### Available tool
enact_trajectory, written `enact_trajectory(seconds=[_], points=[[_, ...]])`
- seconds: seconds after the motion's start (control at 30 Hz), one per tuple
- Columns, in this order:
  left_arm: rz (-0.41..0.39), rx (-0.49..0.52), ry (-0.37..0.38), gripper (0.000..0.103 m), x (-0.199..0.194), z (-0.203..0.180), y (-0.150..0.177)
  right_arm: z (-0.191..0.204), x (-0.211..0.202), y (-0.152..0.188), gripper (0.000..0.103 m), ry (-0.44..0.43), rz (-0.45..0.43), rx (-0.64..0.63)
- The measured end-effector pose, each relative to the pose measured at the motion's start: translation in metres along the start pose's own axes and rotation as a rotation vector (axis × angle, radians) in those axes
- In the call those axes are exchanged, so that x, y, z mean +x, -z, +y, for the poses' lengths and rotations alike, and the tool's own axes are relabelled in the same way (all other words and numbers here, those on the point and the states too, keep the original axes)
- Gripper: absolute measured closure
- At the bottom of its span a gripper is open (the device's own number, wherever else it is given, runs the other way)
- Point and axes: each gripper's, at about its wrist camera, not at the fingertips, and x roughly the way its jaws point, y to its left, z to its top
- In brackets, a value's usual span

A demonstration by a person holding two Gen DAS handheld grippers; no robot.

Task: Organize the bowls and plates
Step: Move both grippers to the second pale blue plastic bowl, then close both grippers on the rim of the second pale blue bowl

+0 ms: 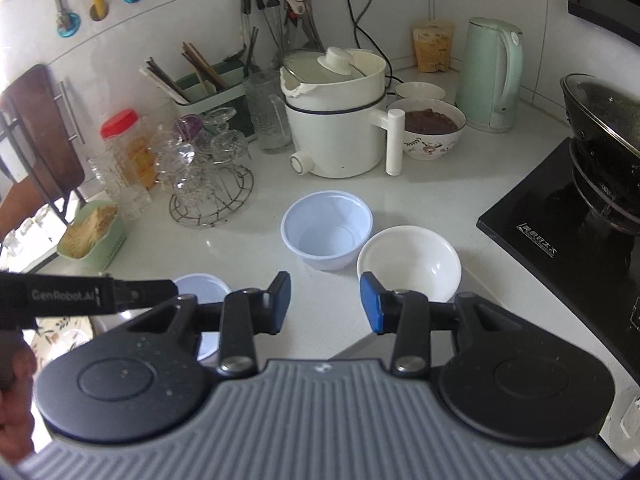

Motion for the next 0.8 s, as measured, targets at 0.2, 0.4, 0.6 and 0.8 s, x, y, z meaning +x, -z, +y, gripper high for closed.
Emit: enact_trajectory(seconds=[0.2, 0.4, 0.6, 0.8], points=[[0.023, -0.002, 0.01, 0.065, 0.031, -0.002, -0.021, -0.011, 0.024, -0.016, 0.062, 0.014, 0.022, 0.021], [0.062, -0.032, 0.003, 0.061, 0.078, -0.004, -0.053, -0.031, 0.064, -0.044, 0.062, 0.013, 0.052, 0.051], [0.111, -0.035, -0.035, 0.061, 0.13, -0.009, -0.08, -0.052, 0.11, -0.066, 0.062, 0.002, 0.089, 0.063], [0.177, -0.103, -0.032, 0.061, 0.174, -0.002, -0.096, -0.067, 0.153, -0.074, 0.062, -0.02, 0.164, 0.093]])
